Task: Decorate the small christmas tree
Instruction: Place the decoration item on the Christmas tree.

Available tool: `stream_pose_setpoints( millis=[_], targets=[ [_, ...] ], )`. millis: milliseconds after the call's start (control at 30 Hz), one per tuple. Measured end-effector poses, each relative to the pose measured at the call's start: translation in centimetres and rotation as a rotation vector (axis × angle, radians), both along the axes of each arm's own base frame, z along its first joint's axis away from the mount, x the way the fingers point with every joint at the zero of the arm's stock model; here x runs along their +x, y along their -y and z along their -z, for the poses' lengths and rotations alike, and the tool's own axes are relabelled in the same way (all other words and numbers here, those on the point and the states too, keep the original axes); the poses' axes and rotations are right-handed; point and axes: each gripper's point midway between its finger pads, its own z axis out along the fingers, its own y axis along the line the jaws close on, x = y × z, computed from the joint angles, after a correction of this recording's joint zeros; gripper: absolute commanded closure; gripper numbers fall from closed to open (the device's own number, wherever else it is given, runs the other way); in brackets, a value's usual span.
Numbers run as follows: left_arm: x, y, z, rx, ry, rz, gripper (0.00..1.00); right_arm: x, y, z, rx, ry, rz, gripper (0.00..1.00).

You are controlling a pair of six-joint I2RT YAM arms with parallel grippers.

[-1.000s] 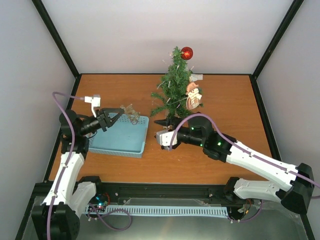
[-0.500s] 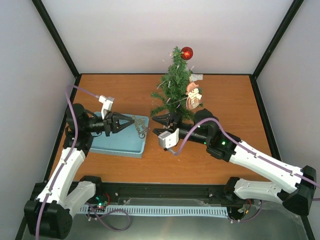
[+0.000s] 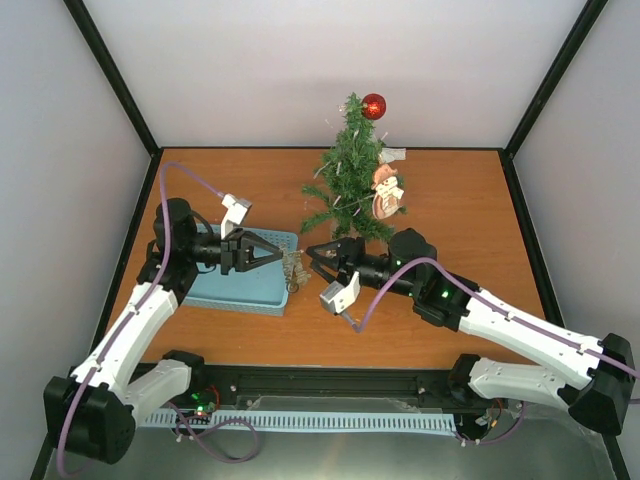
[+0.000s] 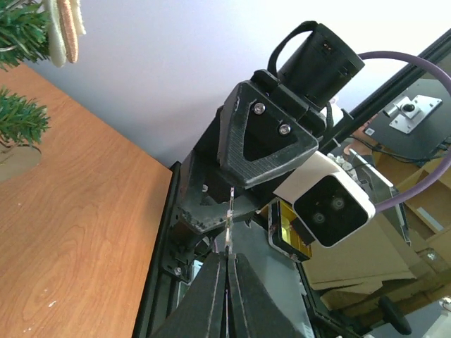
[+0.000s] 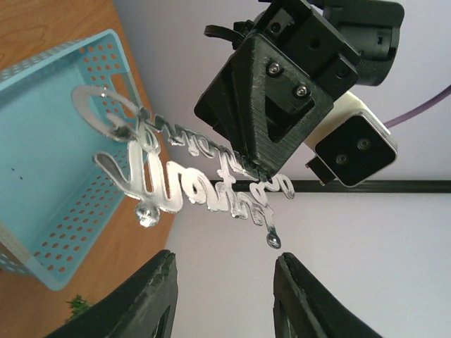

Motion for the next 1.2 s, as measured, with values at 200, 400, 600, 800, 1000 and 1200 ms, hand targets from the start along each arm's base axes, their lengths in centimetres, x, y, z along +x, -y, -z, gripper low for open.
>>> stream_pose_setpoints(
  millis=[200,400,600,800,1000,1200],
  targets=[
    [-0.4,0.1,0.2,0.008,-0.009,0.020,0.99,-0.2,-0.3,-0.2,-0.021,0.102,-0.035,0.58],
    [-0.1,0.2,1.3,0.023,-0.060,0.023,0.99,-0.2,-0.7,0.1,-0.036,0.142,-0.057,0.58],
    [0.0,0.2,1.3,0.026,-0.070,0.024,0.99,-0.2,-1.1,0.5,-0.047,0.162,-0.069,0.62],
    [-0.1,0.2,1.4,0.029,-0.080,0.024,1.00,0.4,-1.7,1.9,-0.089,0.168,-0.070,0.68],
    [0.0,0.2,1.6,0.031,-0.087,0.024,0.99,0.8,-2.0,1.3,-0.084,0.198,-0.059,0.97],
    [0.6,0.3,2.2,0.043,-0.119,0.013,0.56,1.1,-2.1,1.1,-0.087,0.193,-0.041,0.97]
  ],
)
